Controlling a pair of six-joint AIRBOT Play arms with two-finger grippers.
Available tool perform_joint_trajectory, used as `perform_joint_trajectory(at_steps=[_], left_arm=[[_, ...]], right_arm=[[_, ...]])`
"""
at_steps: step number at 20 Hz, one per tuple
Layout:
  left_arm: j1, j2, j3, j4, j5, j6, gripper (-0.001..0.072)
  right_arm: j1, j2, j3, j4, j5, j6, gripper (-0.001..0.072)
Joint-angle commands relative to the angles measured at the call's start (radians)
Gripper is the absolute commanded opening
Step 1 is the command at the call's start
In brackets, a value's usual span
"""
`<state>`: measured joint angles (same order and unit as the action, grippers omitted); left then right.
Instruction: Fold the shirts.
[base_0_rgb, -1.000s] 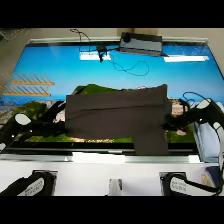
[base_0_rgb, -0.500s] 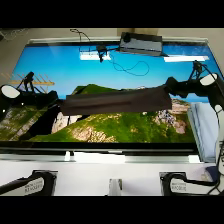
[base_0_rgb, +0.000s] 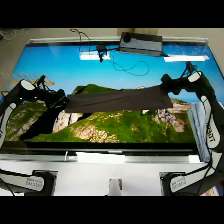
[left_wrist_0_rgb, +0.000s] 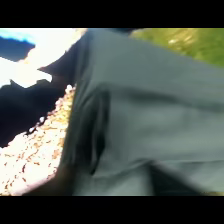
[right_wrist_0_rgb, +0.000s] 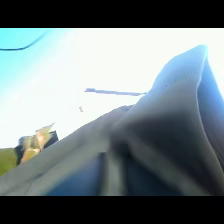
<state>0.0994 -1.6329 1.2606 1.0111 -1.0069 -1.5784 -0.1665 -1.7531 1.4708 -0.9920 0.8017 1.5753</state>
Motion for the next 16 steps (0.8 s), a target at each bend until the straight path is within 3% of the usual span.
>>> perform_joint_trajectory(at_steps=[1,5,10,16], left_arm=[[0.015,-0.039,0.036,0.002,-0.098,0.036,0.0669],[0.093,0.023,0.133,0.005,-0.262,0.067,0.0667],[0.095,0.164,0.143,0.005,-0.294,0.091,0.0667],[0.048,0.274,0.143,0.005,-0.375,0.112,0.0665]], right_arm=[[-0.007,-0.003,0.01,0.006,0.013,-0.073,0.065],[-0.094,0.056,0.014,-0.167,0.133,-0.075,0.0714],[-0.138,-0.016,0.013,-0.154,0.383,-0.158,0.0719],[-0.08,-0.083,0.013,-0.073,0.28,-0.136,0.0718]])
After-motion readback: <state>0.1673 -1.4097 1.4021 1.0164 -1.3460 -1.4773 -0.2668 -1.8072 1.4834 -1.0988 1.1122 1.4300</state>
